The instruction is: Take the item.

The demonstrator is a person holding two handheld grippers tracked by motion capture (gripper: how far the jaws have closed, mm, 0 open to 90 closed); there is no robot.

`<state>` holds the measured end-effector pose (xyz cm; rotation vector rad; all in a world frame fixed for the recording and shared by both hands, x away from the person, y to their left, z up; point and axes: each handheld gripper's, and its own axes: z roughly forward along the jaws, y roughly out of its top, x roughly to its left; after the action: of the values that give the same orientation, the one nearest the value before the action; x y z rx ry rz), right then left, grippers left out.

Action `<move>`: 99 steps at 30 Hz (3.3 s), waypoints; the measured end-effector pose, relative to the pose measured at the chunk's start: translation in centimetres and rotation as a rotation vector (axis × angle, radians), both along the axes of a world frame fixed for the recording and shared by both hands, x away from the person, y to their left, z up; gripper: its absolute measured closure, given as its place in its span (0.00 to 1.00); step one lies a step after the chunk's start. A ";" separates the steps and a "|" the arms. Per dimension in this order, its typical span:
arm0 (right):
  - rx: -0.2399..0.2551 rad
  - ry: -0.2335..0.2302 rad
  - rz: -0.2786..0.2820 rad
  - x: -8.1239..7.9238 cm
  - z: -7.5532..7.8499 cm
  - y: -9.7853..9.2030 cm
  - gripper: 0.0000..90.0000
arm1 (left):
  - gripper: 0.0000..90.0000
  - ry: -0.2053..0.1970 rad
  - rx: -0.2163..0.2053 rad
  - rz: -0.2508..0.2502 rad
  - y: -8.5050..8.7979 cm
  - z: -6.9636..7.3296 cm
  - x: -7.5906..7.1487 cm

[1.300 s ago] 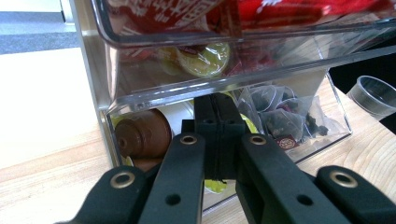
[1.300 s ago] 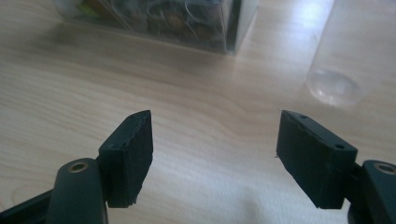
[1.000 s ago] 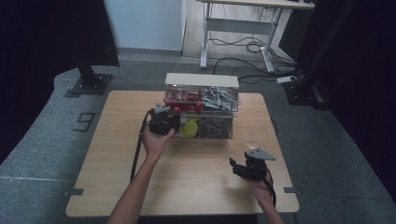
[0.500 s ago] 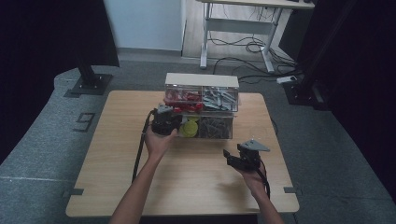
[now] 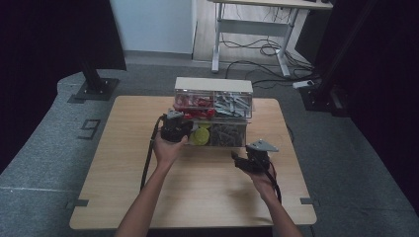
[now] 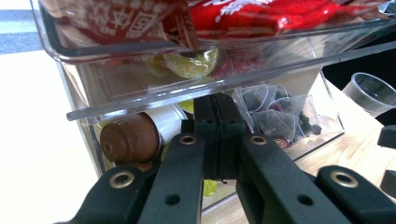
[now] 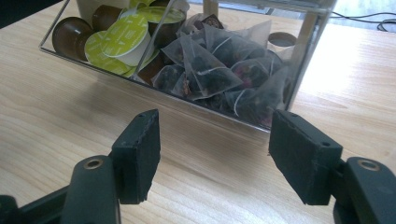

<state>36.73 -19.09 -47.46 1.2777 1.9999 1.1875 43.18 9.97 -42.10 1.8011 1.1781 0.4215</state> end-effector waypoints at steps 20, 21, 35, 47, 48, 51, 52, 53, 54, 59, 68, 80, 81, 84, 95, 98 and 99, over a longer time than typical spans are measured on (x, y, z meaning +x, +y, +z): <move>0.018 -0.003 0.019 2.3 0.5 1.1 0.47 | 0.99 0.004 -0.006 -0.002 0.1 0.0 0.1; 0.019 -0.004 0.020 2.4 0.5 1.2 0.48 | 0.99 0.004 -0.006 -0.001 0.0 0.0 0.1; 0.024 0.012 0.026 3.6 -0.1 1.6 0.53 | 0.99 0.006 -0.009 -0.002 0.1 -0.1 0.1; 0.035 0.024 0.039 4.5 0.1 2.1 0.56 | 0.99 0.006 -0.007 0.001 0.0 -0.2 0.2; 0.035 0.023 0.042 4.5 0.2 2.2 0.56 | 0.99 0.005 -0.006 0.000 0.0 -0.2 0.2; 0.027 0.023 0.050 4.7 0.4 2.5 0.57 | 0.99 0.007 -0.012 -0.002 0.1 -0.2 0.2; 0.022 0.021 0.053 4.7 0.4 2.6 0.57 | 0.99 0.008 -0.015 -0.003 0.1 -0.2 0.2; 0.017 0.018 0.055 4.8 0.4 2.7 0.57 | 0.99 0.009 -0.018 -0.004 0.1 -0.2 0.2; 0.015 0.015 0.055 4.9 0.4 2.8 0.57 | 0.99 0.009 -0.020 -0.005 0.1 -0.2 0.2; 0.014 0.018 0.055 5.2 0.2 3.0 0.58 | 0.99 -0.004 -0.003 -0.002 0.0 -0.2 0.1; -0.016 0.006 0.068 5.8 0.5 3.6 0.59 | 0.99 0.005 -0.025 -0.007 0.1 -0.2 0.1; -0.019 0.002 0.063 6.6 0.2 4.0 0.60 | 0.99 0.003 -0.024 -0.006 0.1 -0.2 0.1; -0.020 0.001 0.059 6.7 0.1 4.1 0.60 | 0.99 0.004 -0.025 -0.006 0.0 -0.2 0.1; -0.021 0.006 0.049 7.1 -0.3 4.2 0.60 | 0.99 0.004 -0.023 -0.008 0.0 -0.3 0.1; -0.032 -0.003 0.034 7.8 -1.1 4.4 0.79 | 0.98 0.002 -0.019 -0.009 0.0 -0.3 0.1; -0.043 0.009 0.040 7.9 -1.2 4.4 0.89 | 0.98 0.002 -0.019 -0.010 0.0 -0.3 0.2; -0.041 0.011 0.040 7.9 -1.2 4.4 0.92 | 0.98 0.002 -0.020 -0.011 0.0 -0.4 0.2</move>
<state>44.63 -14.69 -48.62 1.2321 2.0563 1.1545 43.35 9.95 -42.45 1.7906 1.1699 0.4005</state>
